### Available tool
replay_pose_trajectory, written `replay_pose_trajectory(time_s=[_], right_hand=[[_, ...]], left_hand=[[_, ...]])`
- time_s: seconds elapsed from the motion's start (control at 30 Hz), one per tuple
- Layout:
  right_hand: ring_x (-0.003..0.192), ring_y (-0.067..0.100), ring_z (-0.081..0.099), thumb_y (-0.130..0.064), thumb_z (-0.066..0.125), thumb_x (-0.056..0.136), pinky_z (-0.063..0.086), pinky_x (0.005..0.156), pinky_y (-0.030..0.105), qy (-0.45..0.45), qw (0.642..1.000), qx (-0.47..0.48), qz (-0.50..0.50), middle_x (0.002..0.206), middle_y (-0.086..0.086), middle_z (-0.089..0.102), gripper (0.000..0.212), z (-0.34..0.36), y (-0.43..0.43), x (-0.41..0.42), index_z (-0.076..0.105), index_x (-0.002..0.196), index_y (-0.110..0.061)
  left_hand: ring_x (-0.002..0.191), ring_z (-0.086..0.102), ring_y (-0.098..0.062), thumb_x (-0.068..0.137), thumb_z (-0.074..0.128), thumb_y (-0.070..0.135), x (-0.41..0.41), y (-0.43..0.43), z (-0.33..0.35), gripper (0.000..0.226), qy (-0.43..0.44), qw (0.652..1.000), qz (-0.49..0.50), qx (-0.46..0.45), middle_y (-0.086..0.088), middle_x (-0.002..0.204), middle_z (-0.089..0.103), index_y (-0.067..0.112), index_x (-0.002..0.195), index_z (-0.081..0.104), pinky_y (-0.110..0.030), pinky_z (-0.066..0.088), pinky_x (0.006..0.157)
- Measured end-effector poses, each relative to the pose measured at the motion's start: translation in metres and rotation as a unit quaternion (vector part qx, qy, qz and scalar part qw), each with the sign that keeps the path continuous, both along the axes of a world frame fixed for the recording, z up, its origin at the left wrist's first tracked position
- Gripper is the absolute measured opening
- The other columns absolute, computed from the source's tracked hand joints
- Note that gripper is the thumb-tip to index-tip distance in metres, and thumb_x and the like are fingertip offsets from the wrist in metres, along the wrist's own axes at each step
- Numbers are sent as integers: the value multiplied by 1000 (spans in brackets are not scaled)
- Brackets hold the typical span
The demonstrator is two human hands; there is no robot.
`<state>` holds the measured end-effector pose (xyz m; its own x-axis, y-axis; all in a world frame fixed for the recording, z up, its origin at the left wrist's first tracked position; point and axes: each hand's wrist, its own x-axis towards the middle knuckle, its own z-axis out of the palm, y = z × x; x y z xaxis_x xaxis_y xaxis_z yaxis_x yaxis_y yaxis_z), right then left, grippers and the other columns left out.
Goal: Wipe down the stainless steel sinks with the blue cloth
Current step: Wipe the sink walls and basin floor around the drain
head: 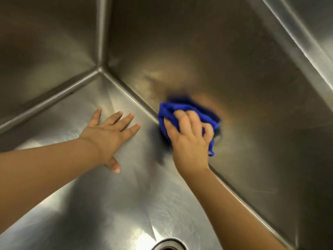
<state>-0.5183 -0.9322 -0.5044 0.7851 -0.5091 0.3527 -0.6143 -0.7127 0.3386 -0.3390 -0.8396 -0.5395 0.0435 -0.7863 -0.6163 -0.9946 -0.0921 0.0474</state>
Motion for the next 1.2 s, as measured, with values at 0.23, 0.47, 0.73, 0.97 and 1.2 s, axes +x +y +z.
replay_pose_trajectory(time_s=[0.23,0.47,0.73,0.97,1.2], right_hand=[[117,24,36,-2,69,62,22,83,36,-115,993,7,2,128,5,56,57,67,9,32,70,114,-26],[127,21,35,-9,65,81,23,92,38,-154,984,-88,5,135,-2,41,44,74,-3,43,66,119,-31],[115,24,35,4,75,47,21,84,37,-82,994,60,-31,128,4,50,72,38,12,60,69,113,-24],[120,24,32,1,66,65,22,84,38,-127,991,-39,-11,135,0,34,64,55,0,78,64,122,-27],[113,27,35,-2,75,52,22,79,37,6,998,55,9,126,9,59,64,30,4,84,70,112,-22]], left_hand=[[148,-13,-24,68,69,69,9,6,17,129,16,1000,11,14,-2,158,-26,30,148,-25,-58,-10,112],[145,-21,-23,69,71,63,50,16,22,131,-19,998,1,57,-3,153,-36,32,143,-32,-57,-8,113],[146,-20,-24,69,73,60,51,18,14,130,2,999,6,36,-1,155,-33,34,145,-29,-58,-9,114],[145,-22,-23,69,75,56,51,19,10,130,19,999,22,32,1,154,-35,35,145,-28,-58,-13,113],[146,-19,-22,66,76,58,55,20,7,131,39,999,26,7,1,155,-32,35,147,-24,-59,-13,113]])
